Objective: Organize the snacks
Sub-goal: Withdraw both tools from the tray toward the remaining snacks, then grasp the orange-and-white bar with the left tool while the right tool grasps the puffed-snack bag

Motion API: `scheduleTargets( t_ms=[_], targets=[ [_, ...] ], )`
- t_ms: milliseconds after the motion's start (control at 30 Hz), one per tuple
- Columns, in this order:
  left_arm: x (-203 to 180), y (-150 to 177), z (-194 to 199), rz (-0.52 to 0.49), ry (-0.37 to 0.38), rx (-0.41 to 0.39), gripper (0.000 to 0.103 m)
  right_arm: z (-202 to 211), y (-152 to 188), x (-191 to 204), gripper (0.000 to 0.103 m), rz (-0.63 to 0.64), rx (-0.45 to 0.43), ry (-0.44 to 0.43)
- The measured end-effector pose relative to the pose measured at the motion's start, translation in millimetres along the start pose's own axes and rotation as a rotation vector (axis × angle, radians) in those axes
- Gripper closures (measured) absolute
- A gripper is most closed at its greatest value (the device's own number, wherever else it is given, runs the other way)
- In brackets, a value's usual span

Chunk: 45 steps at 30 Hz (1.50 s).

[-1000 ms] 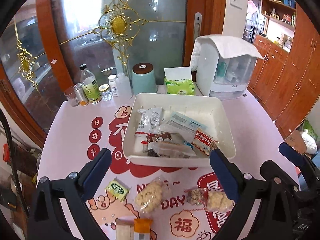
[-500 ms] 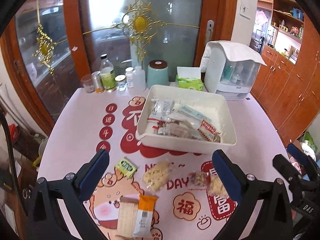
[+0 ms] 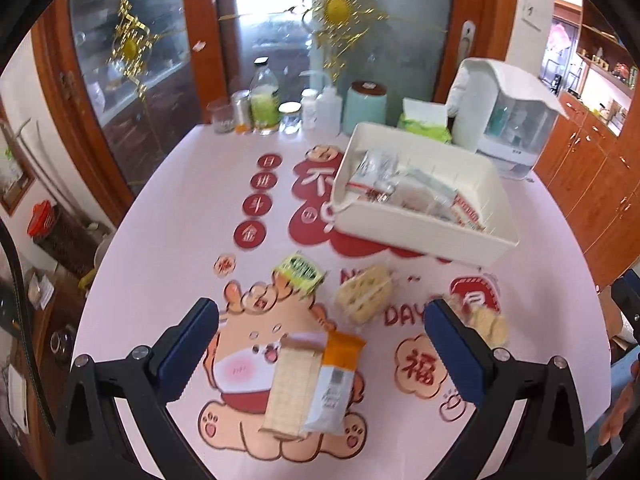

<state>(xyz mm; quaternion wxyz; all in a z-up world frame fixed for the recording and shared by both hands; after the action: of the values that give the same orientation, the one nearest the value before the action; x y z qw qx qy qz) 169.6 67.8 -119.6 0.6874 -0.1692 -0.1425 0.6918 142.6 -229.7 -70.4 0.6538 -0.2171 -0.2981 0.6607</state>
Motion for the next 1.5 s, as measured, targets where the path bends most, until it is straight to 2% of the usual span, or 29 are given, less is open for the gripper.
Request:
scheduleTargets(
  t_ms=[200, 333, 467, 633, 867, 1000, 1100, 1267, 1500],
  targets=[
    [10.8, 36.1, -34.7, -0.026, -0.058, 0.073, 0.001, -28.7, 37.8, -0.8, 0.008, 0.02, 0.102, 0.0],
    [10.8, 68.6, -79.1, -0.052, -0.097, 0.191, 0.001, -51.7, 69.6, -9.8, 0.008, 0.002, 0.185, -0.012],
    [4.4, 93.9, -114.6, -0.079, -0.093, 0.275, 0.001, -72.4, 99.0, -24.9, 0.008, -0.017, 0.258, 0.001],
    [-7.6, 107.1, -140.7, -0.111, -0.095, 0.31, 0.001, -95.3, 122.1, -41.9, 0.008, -0.031, 0.33, 0.017],
    [-16.8, 110.6, -160.1, -0.121, -0.082, 0.341, 0.013, -115.6, 152.9, -52.4, 0.009, -0.025, 0.407, 0.026],
    [-20.1, 114.1, -169.2, -0.12, -0.079, 0.368, 0.02, -126.9, 155.4, -44.6, 0.009, 0.02, 0.433, 0.027],
    [-20.6, 111.8, -170.0, -0.123, -0.102, 0.358, 0.023, -137.6, 151.2, -34.3, 0.009, 0.081, 0.436, 0.033],
    [-22.3, 109.6, -170.3, -0.151, -0.157, 0.357, 0.033, -157.0, 138.3, -18.3, 0.009, 0.235, 0.429, 0.09],
    [-36.9, 105.9, -169.8, -0.196, -0.158, 0.35, 0.04, -174.3, 115.7, -1.2, 0.009, 0.421, 0.393, 0.11]
  ],
)
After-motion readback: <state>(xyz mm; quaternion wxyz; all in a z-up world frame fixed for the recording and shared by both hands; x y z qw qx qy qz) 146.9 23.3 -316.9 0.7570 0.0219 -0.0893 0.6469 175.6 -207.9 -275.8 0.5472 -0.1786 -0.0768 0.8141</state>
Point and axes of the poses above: each gripper's, at about its wrist camera, not at the fingertips, and z roughly against the way its jaws point, x to its left, y to its underside, the point moved 9 cm from there along -z, roughly the way its jaws point, and after that the axes turned 11 degrees about x, right-handed, at the moved point
